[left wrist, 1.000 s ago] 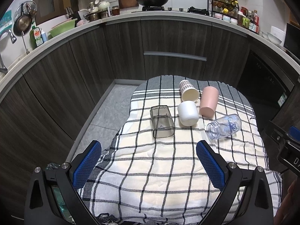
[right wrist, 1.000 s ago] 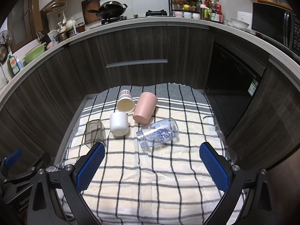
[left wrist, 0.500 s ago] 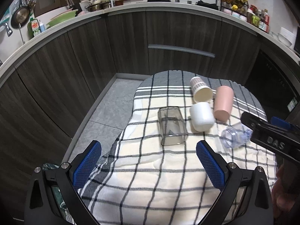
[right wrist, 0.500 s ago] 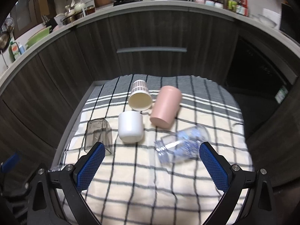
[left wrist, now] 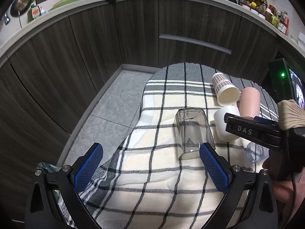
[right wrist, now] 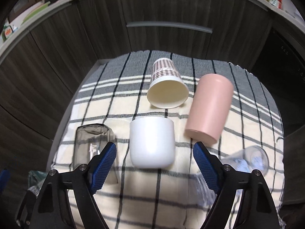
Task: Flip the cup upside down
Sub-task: 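Move the right gripper to the white cup and close around it, then lift the white cup with the right gripper and pull it back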
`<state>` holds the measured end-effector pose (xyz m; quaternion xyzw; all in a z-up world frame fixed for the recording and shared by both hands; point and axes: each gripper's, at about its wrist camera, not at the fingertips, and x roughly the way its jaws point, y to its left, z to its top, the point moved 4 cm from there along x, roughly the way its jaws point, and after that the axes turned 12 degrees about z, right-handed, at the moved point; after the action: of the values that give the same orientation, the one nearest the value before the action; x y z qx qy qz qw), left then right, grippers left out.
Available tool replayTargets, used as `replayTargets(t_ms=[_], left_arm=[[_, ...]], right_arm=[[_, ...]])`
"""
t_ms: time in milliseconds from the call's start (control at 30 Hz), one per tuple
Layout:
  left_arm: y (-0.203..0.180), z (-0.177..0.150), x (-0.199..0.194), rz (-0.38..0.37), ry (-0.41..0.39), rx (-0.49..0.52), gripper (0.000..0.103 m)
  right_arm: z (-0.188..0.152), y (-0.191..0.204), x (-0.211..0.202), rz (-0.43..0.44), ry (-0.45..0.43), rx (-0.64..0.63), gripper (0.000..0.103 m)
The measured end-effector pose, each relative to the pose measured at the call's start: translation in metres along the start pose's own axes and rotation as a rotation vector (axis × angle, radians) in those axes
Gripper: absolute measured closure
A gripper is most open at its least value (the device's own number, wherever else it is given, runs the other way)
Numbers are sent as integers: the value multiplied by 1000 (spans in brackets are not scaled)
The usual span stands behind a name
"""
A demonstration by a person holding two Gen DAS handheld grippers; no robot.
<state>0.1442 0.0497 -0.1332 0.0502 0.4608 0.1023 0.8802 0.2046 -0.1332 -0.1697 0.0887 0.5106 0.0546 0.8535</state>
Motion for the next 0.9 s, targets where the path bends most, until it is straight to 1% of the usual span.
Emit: replayTargets(t_ms=[233,300,367,433,500,700,900], left_arm=[[-3,0,18,-3,25,-5,0],[-3,-2,22,-4,38,-3,0],[-3,-5,25,-2,46,-1,0],[-2,-6,26,1,49,4,0],[-2,-7,27,3,48,5,0],[5,-9,21,-16,49,-17,0],[14,-15,-2,-51,32,-29,0]], right_arm=[[4,-8,29,-19,55,11,21],[4,-10,37,-17,75,18,24],[3,-9,44,-12,87,23,31],[1,-10,52,2,101,32,35],[-1,-10,56,4,101,38,35],[-3,-8,46,19,83,48,35],[-17,-5,7,38,50,65,35]])
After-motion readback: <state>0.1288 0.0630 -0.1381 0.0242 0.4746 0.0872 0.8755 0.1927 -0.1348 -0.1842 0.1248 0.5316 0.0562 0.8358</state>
